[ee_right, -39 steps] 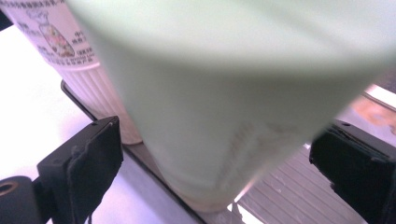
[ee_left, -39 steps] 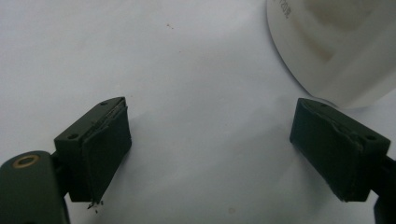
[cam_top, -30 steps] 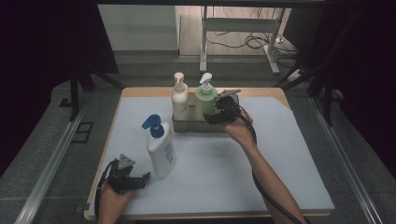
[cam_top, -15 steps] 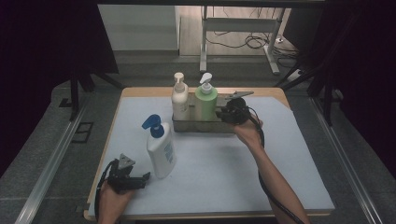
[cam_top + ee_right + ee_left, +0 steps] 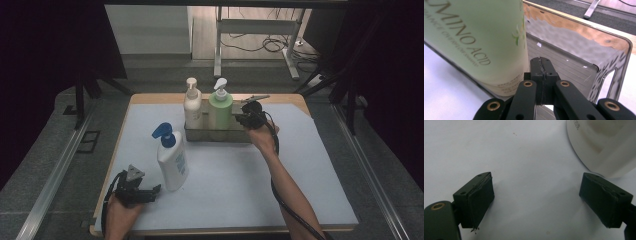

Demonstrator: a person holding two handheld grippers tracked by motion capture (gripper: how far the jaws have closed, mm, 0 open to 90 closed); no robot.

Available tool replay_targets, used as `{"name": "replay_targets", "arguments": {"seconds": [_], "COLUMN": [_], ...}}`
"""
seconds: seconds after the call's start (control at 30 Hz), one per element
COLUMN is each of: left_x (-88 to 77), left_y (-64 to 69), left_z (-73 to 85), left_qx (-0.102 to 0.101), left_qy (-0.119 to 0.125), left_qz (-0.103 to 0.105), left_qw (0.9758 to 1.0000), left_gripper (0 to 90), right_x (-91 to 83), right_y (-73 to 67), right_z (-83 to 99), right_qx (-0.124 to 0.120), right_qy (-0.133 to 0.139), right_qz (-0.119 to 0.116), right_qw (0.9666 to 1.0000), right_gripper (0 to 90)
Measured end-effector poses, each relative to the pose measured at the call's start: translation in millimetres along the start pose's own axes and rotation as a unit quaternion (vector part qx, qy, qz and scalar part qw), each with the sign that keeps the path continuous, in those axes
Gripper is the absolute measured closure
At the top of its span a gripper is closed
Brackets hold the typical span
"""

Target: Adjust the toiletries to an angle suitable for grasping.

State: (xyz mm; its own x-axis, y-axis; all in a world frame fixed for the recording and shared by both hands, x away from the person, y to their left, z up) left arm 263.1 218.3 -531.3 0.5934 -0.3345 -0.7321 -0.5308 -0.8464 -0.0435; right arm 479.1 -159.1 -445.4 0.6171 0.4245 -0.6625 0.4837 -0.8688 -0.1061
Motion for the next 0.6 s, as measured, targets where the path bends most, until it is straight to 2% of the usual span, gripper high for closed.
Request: {"name": "replay_targets", "arguments": {"seconds": [0.3, 0.6], "left_x": [0.0, 0.0], "left_y": [0.0, 0.0], "left_z": [0.0, 0.0], "left_qx": [0.000, 0.000], "left_qy": [0.000, 0.000], "left_qz": [0.000, 0.000], "left_qw": [1.0000, 1.0000], "left_gripper": [12.3, 12.3], "right_x": [10.4, 18.6], "right_y": [1.3, -2.1], "right_z": [-1.9, -2.1], "right_qx": [0.011, 0.021], "right_qy": [0.013, 0.006], "right_qz": [0.000, 0.003], "right_qw": [0.9998, 0.9998], "right_gripper": [89.6, 89.6]}}
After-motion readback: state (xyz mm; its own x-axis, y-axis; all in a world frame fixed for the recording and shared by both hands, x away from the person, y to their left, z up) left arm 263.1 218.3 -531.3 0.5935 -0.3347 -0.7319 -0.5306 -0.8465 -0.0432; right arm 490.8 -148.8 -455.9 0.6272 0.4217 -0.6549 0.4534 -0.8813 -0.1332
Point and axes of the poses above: each handheld gripper's, and its own axes: x roughly forward along the jaws, z roughly out of its underside, y roughly to its right, the point moved 1 cm from there along x, roughly forward along the jaws, and after that the axes turned 6 degrees about x, right-handed, at the moved point
